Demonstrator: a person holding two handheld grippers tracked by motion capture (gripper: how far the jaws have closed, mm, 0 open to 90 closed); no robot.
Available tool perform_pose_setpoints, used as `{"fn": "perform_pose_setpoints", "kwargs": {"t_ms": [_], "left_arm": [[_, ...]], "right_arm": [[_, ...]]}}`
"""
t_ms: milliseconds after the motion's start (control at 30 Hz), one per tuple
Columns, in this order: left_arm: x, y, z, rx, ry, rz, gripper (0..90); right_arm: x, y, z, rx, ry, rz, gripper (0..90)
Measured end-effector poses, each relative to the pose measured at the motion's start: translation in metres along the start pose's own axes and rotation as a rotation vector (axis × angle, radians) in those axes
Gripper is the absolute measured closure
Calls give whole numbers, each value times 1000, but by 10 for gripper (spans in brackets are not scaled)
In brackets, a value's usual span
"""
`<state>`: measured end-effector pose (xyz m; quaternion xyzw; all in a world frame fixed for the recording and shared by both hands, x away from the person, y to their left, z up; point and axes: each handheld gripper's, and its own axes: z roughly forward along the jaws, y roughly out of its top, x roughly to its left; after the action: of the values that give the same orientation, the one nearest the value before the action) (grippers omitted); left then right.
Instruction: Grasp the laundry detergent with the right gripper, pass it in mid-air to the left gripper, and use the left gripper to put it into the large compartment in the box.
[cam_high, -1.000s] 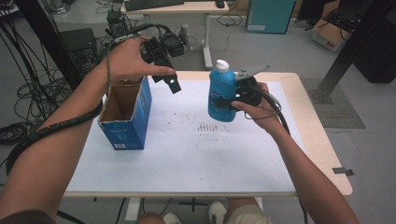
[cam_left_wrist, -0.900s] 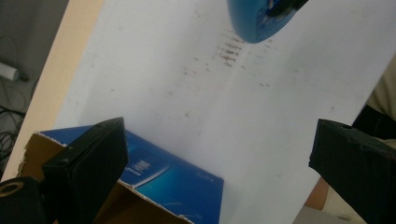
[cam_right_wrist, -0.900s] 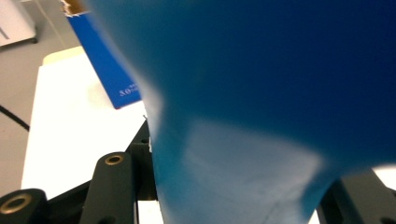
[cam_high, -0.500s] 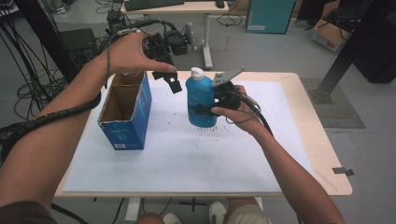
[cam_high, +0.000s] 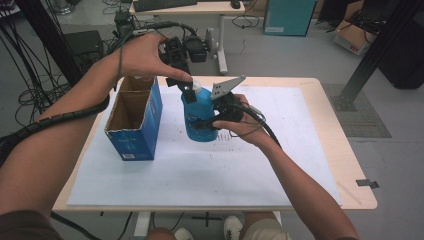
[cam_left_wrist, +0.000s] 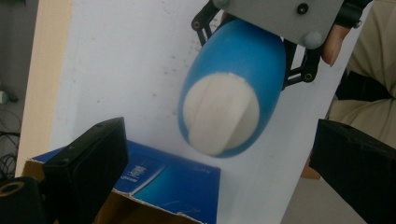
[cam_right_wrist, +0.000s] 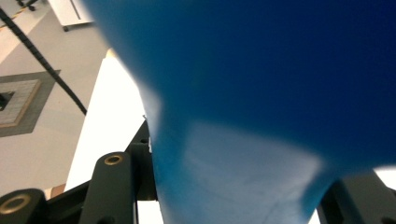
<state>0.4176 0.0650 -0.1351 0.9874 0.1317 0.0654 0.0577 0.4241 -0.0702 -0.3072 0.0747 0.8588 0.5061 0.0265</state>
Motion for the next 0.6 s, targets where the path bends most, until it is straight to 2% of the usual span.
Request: {"fn": "perform_pose_setpoints", "kwargs": {"t_ms": [167, 200, 233, 300, 433, 500, 567, 600], "left_arm": [[-8, 0, 3, 10, -22, -10, 48], [-8, 0, 2, 19, -25, 10, 48], [-11, 0, 3, 11, -35, -4, 48], [-11, 0, 3, 52, -35, 41, 48], [-14, 1, 5, 61, -51, 46, 48], [-15, 1, 7, 48, -59, 44, 48], [-17, 1, 9, 52, -57, 40, 47], [-17, 1, 9, 57, -53, 45, 47]], "right_arm": [[7, 5, 3, -5, 26, -28, 435], [8, 6, 4, -7, 30, -34, 435], [9, 7, 4, -9, 31, -34, 435], [11, 9, 5, -15, 35, -45, 435], [16, 13, 5, -33, 61, -60, 434], [18, 15, 5, -36, 64, -62, 434], [21, 18, 4, -47, 87, -61, 434], [21, 19, 5, -43, 74, -83, 434]]}}
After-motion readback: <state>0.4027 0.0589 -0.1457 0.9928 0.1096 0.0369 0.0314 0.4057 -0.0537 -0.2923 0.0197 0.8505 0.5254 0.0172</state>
